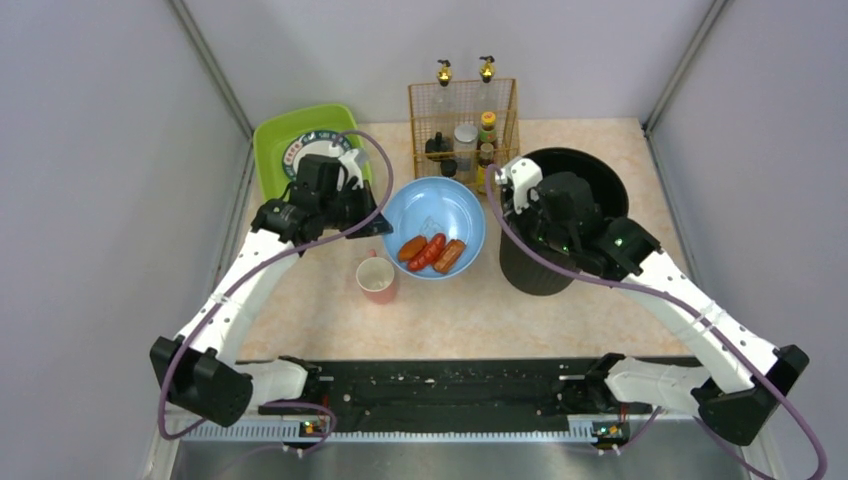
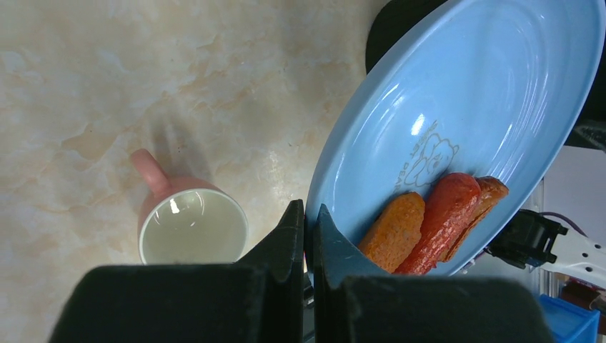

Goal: Clear the kitchen counter

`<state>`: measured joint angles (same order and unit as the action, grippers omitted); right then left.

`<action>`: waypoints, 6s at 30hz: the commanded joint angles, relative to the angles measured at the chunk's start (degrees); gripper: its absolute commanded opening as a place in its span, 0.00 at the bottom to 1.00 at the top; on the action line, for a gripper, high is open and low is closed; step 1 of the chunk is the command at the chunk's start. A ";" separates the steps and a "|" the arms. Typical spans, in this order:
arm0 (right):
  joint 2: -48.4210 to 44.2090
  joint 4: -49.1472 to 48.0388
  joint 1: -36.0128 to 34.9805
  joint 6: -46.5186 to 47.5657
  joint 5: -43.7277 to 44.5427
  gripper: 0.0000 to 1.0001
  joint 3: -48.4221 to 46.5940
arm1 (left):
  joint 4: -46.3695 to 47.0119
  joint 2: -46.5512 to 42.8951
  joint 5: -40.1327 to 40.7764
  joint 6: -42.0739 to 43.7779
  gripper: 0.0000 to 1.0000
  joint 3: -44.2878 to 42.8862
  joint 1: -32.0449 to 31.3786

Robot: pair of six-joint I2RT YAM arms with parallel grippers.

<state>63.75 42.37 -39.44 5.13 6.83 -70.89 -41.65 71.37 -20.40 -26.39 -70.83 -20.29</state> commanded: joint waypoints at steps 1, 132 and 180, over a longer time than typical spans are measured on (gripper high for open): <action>-3.62 -4.06 -3.31 -1.60 0.75 0.00 1.85 | 1.72 -2.80 0.36 0.29 0.00 -3.26 0.35; -33.26 -0.72 -5.30 -18.18 -34.67 0.41 23.63 | 94.09 21.68 34.48 36.75 0.00 -2.02 -35.69; -28.51 -4.01 -5.30 -16.51 -30.70 0.50 5.18 | 41.94 6.43 46.04 21.93 0.00 -22.75 -18.52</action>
<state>33.15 42.59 -44.14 -11.99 -22.48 -63.00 6.59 81.45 26.59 4.01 -91.11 -44.53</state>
